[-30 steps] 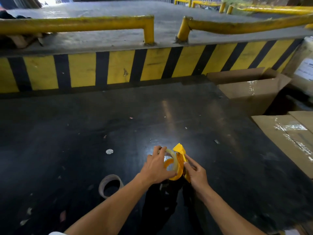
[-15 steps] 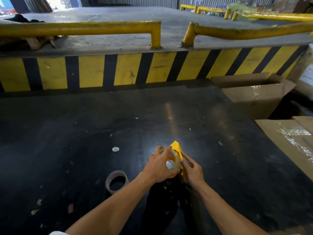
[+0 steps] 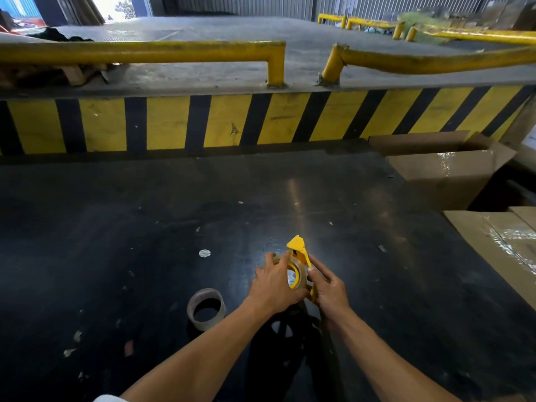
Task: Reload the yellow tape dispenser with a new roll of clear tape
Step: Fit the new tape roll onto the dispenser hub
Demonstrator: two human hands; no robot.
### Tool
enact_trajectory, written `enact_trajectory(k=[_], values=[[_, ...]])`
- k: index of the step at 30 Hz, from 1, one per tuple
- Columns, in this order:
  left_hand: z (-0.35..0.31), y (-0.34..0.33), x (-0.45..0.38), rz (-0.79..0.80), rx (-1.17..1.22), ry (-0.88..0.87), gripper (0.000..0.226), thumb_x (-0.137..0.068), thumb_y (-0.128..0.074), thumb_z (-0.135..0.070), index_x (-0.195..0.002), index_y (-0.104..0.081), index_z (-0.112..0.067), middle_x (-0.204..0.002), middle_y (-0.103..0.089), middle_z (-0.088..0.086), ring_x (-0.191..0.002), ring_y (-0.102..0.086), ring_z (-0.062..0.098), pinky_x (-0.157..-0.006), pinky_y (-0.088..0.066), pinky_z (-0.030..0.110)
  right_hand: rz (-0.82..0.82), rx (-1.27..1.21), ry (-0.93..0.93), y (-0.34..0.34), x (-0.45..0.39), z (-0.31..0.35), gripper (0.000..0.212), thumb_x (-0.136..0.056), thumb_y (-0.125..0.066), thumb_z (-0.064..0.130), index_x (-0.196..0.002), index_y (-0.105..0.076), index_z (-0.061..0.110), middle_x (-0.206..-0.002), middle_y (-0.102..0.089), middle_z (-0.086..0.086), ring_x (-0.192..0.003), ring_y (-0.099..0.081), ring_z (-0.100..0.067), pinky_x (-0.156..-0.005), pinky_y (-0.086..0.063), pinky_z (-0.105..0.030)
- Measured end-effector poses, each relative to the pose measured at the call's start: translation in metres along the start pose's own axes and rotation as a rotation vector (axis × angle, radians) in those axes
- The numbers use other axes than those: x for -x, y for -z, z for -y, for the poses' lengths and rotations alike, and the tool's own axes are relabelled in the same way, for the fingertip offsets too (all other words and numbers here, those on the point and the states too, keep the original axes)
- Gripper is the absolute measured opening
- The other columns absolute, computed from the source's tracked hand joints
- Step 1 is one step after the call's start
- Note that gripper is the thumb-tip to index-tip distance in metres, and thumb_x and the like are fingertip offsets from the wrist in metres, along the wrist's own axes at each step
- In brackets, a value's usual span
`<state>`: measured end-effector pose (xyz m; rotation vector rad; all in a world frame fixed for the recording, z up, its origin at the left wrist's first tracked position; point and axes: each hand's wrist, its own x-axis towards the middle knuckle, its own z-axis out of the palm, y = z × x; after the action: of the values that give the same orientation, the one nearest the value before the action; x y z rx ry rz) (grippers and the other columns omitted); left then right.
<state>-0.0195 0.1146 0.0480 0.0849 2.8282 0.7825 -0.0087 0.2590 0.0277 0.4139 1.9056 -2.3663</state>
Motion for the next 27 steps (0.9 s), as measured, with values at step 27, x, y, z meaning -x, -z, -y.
enact_trajectory(k=[27], values=[[0.029, 0.044, -0.002, -0.036, 1.057, 0.141, 0.074, -0.099, -0.063, -0.03, -0.16, -0.023, -0.022, -0.151, -0.044, 0.007, -0.127, -0.056, 0.028, -0.099, -0.051, 0.042, 0.191, -0.574, -0.238, -0.007, -0.013, 0.02, 0.033, -0.097, -0.053, 0.028, -0.122, -0.068, 0.014, -0.114, -0.074, -0.013, -0.105, -0.065, -0.029, -0.097, -0.049, -0.05]])
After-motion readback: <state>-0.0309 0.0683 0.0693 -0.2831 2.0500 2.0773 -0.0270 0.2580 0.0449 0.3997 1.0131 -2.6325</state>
